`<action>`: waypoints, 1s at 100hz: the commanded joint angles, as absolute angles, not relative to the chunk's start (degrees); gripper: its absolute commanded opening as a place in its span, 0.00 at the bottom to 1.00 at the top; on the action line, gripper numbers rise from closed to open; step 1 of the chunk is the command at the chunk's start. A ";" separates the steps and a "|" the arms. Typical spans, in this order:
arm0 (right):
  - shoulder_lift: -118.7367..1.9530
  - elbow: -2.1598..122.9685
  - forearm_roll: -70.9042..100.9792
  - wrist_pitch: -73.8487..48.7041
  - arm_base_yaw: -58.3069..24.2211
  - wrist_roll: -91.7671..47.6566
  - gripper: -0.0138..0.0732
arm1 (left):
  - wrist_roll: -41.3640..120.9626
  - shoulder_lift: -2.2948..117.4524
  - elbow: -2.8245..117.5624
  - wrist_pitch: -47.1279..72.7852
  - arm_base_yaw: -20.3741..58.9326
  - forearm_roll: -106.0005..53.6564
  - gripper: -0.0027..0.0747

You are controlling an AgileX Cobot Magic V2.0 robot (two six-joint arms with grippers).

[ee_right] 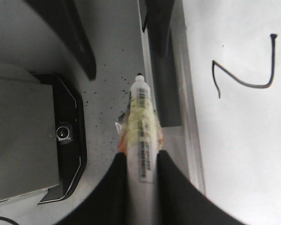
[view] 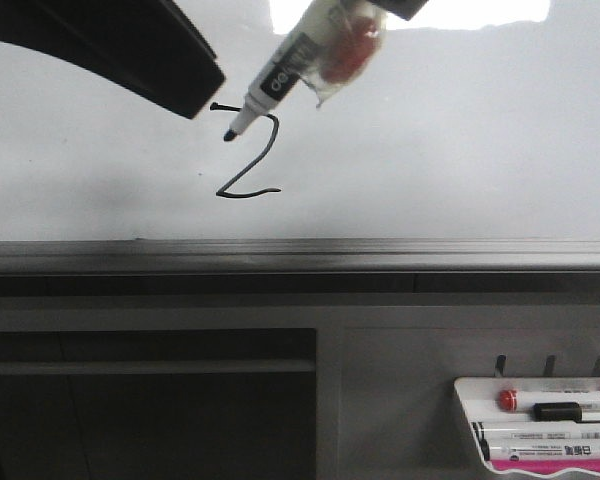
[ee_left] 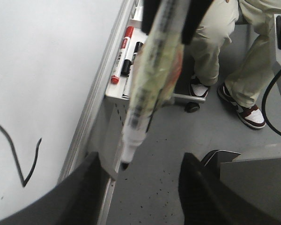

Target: Write number 2 on whiteboard

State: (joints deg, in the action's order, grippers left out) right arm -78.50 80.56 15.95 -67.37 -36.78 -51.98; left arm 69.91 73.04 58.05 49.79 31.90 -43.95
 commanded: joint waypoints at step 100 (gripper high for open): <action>-76.64 82.09 17.28 -64.36 -36.79 -52.98 0.12 | 71.15 76.80 61.17 40.77 35.42 -47.15 0.18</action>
